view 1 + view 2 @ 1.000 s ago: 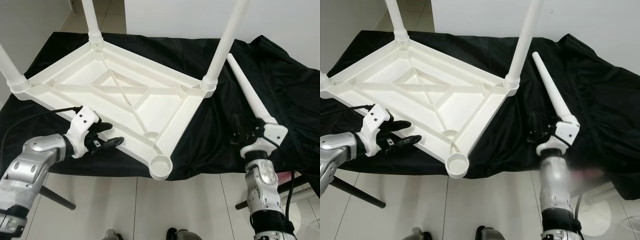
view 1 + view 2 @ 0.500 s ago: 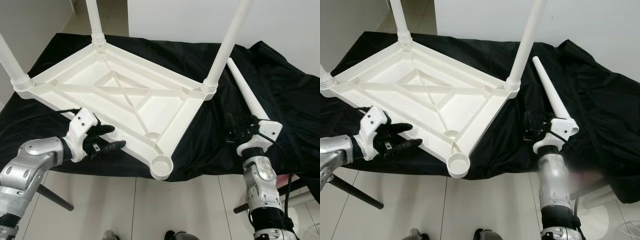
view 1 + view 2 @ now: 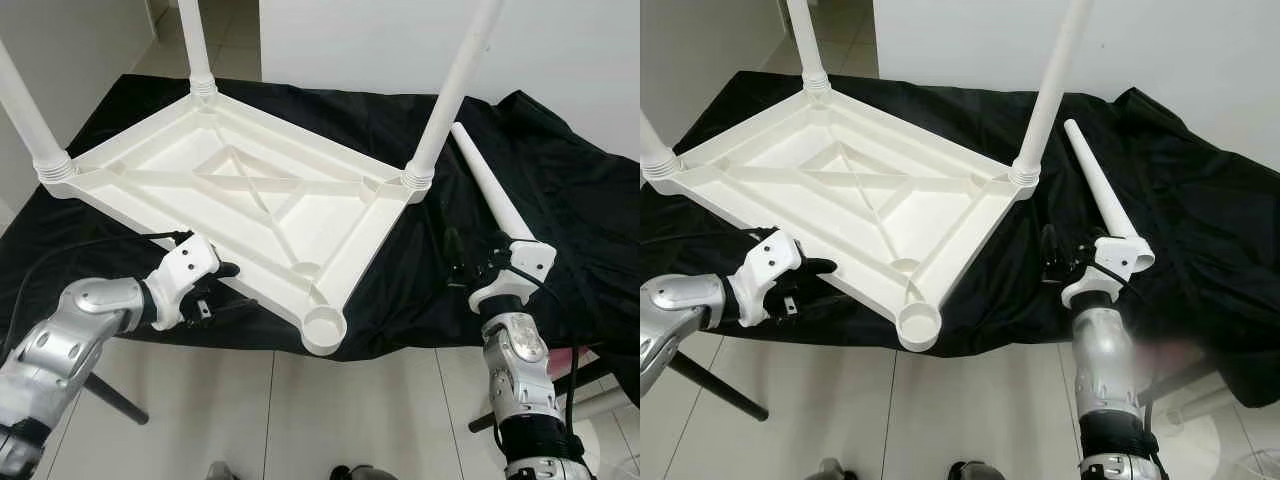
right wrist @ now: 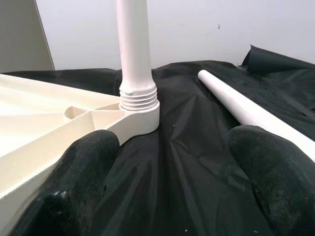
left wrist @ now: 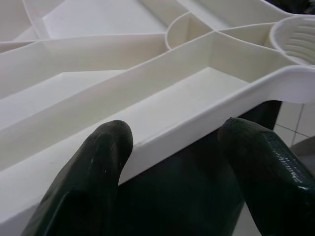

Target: Building children table

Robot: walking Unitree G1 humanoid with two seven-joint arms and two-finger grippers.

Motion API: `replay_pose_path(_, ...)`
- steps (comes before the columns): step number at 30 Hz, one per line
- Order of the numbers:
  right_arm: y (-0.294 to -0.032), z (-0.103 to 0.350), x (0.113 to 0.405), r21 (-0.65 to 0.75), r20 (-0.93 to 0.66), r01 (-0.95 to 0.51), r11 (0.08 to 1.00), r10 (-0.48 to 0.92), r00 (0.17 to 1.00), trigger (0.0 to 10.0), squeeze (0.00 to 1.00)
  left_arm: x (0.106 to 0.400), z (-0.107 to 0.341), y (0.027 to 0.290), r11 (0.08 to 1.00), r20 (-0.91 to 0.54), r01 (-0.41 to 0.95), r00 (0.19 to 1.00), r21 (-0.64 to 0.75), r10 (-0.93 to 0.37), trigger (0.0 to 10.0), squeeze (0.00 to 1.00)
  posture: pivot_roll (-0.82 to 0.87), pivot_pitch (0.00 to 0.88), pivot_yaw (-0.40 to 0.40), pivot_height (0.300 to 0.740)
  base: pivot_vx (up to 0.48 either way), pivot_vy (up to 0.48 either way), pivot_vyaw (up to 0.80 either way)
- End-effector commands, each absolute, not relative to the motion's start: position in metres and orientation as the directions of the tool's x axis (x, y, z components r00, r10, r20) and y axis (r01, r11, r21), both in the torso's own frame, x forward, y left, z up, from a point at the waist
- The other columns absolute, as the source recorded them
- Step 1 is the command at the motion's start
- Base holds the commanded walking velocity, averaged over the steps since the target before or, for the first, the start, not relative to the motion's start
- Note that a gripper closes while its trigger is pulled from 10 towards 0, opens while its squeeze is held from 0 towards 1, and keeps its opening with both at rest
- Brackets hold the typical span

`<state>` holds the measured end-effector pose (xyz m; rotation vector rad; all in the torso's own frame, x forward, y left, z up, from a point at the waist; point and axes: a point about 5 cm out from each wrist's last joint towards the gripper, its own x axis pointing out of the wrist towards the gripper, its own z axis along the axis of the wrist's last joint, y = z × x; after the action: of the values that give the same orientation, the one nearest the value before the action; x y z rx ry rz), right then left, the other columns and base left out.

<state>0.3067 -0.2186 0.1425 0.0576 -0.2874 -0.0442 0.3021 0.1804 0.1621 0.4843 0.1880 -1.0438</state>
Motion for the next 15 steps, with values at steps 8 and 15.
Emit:
replay_pose_path(8, -0.22, 0.141, 0.305, 0.057, 0.268, 0.047, 0.997, -0.061, 0.961, 10.0, 0.0, 0.316, 0.159, 0.171, 0.282, -0.423, 0.908, 0.398, 0.31, -0.814, 10.0, 0.0, -0.01, 0.074, -0.046, 0.74, 0.0, 0.0, 0.0)
replay_pose_path(15, -0.221, 0.14, 0.305, 0.05, 0.262, 0.05, 0.997, -0.061, 0.963, 10.0, 0.0, 0.318, 0.153, 0.172, 0.225, -0.483, 0.914, 0.373, 0.337, -0.792, 10.0, 0.0, -0.01, 0.087, -0.047, 0.74, 0.0, 0.0, 0.0)
